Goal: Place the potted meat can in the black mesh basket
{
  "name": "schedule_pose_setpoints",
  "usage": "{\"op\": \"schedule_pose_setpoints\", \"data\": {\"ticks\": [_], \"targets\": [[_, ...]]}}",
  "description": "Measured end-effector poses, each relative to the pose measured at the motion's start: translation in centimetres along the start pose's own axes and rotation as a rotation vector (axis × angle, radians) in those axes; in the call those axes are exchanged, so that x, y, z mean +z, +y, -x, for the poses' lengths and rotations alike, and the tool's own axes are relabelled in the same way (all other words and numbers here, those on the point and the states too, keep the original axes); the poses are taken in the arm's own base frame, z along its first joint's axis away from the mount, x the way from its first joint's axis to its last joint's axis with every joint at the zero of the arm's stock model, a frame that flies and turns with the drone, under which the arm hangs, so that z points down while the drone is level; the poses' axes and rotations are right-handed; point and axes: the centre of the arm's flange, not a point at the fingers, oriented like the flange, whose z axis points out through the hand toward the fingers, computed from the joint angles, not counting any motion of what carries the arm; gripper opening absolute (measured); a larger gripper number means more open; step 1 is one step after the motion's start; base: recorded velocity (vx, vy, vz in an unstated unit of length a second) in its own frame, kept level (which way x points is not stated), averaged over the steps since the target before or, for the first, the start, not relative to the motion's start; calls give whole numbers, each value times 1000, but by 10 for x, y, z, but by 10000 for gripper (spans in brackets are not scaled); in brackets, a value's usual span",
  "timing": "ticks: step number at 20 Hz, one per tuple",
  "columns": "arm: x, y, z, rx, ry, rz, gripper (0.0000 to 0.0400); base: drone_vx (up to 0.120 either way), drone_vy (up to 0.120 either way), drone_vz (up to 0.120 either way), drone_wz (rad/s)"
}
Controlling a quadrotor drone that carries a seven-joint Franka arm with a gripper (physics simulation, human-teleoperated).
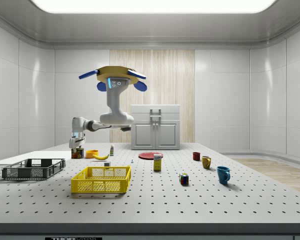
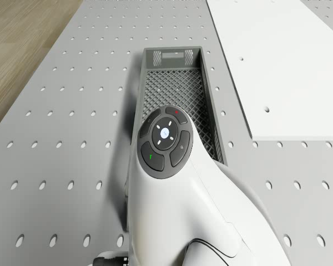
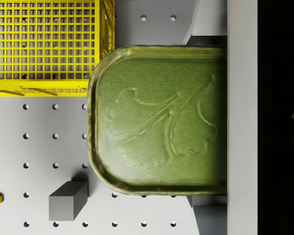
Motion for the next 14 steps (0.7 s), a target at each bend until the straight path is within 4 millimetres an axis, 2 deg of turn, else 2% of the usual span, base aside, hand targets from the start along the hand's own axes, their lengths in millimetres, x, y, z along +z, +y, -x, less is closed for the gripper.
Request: {"op": "schedule_pose_setpoints", "data": {"ticks": [4,6,12,14], "targets": [[0,0,0,0,0,0,288,120,0,0,0],[0,0,0,0,0,0,288,120,0,-120,0],[0,0,0,0,0,0,288,120,0,0,0],[0,0,0,0,0,0,288,120,-120,0,0]]}}
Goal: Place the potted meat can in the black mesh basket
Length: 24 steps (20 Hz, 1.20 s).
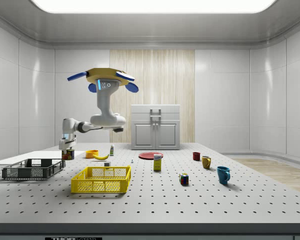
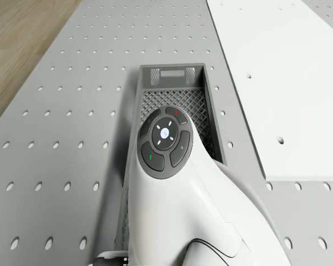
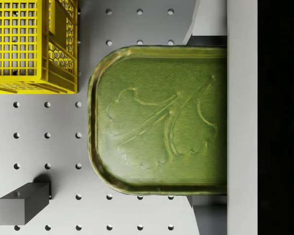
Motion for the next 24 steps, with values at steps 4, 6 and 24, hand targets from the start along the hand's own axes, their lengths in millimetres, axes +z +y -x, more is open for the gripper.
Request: {"op": "schedule_pose_setpoints", "data": {"ticks": [4,6,24], "targets": [[0,0,0,0,0,0,288,120,-30,0,0],[0,0,0,0,0,0,288,120,0,0,0],[0,0,0,0,0,0,288,120,-11,0,0]]}}
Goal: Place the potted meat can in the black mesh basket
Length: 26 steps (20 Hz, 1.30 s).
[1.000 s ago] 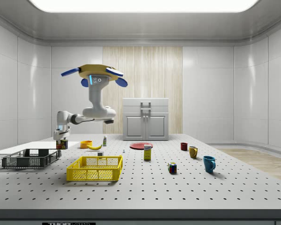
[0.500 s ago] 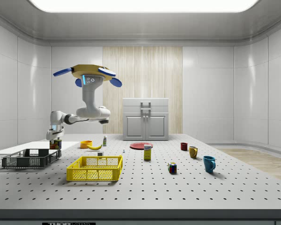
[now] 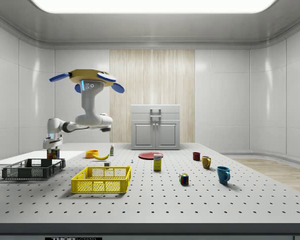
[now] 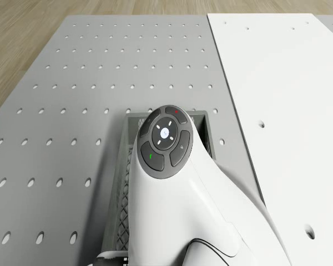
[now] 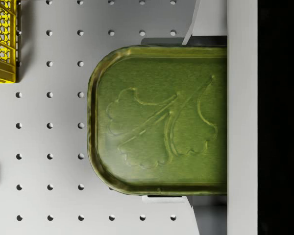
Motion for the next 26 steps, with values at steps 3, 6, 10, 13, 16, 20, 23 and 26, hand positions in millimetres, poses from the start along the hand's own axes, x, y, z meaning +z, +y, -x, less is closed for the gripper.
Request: {"op": "schedule_pose_setpoints", "data": {"ticks": [3,6,10,13,16,20,23,26], "targets": [[0,0,0,0,0,0,288,120,0,0,0],[0,0,0,0,0,0,288,120,0,0,0],[0,0,0,0,0,0,288,120,0,-60,0],[0,0,0,0,0,0,288,120,0,-93,0],[0,0,0,0,0,0,288,120,0,-120,0],[0,0,0,0,0,0,288,120,0,-90,0],[0,0,0,0,0,0,288,120,0,0,0],[0,0,0,0,-1,0,304,80,0,0,0]]}}
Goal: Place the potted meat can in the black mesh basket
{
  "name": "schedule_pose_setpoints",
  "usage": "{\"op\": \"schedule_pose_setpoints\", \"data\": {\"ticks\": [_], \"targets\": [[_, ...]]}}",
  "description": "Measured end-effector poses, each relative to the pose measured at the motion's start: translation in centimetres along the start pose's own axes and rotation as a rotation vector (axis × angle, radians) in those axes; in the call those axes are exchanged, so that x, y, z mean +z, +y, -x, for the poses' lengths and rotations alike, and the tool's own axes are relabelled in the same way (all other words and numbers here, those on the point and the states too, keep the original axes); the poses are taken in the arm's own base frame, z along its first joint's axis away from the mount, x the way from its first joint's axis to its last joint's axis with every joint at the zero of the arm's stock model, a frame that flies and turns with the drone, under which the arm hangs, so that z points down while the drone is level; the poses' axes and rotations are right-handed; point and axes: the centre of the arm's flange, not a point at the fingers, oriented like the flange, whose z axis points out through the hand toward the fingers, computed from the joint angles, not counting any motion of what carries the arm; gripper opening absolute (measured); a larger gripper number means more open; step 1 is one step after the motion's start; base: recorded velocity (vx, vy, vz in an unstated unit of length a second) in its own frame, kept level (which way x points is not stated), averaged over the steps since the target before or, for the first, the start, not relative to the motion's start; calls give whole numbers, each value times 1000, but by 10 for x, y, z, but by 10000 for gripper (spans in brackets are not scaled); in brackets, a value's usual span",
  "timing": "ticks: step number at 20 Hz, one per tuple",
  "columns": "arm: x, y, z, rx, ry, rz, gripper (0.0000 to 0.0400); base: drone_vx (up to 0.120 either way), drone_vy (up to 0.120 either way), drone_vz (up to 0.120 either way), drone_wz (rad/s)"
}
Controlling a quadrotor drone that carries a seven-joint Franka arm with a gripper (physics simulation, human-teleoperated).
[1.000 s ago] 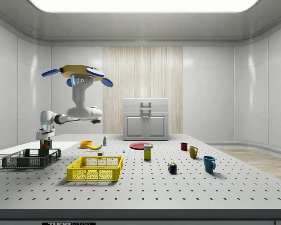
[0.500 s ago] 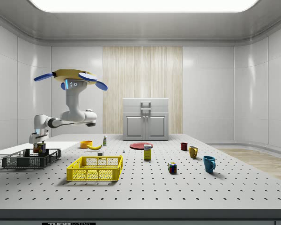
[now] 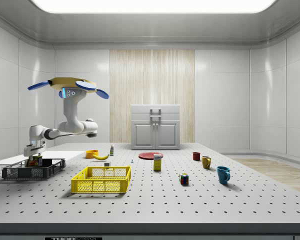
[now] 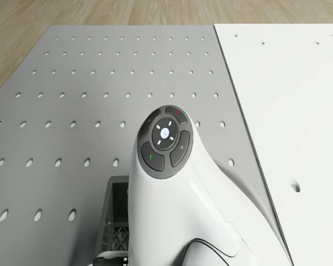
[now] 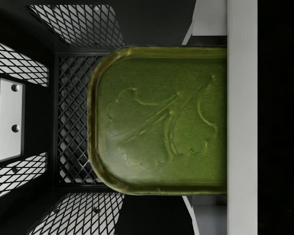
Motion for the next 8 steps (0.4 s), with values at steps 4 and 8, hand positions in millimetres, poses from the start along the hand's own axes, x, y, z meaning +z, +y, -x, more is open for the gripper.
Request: {"op": "schedule_pose_setpoints", "data": {"ticks": [4,8], "targets": [[0,0,0,-1,-3,-1,365,0,0,0,0],[0,0,0,-1,-4,-2,387,0,0,0,0]]}}
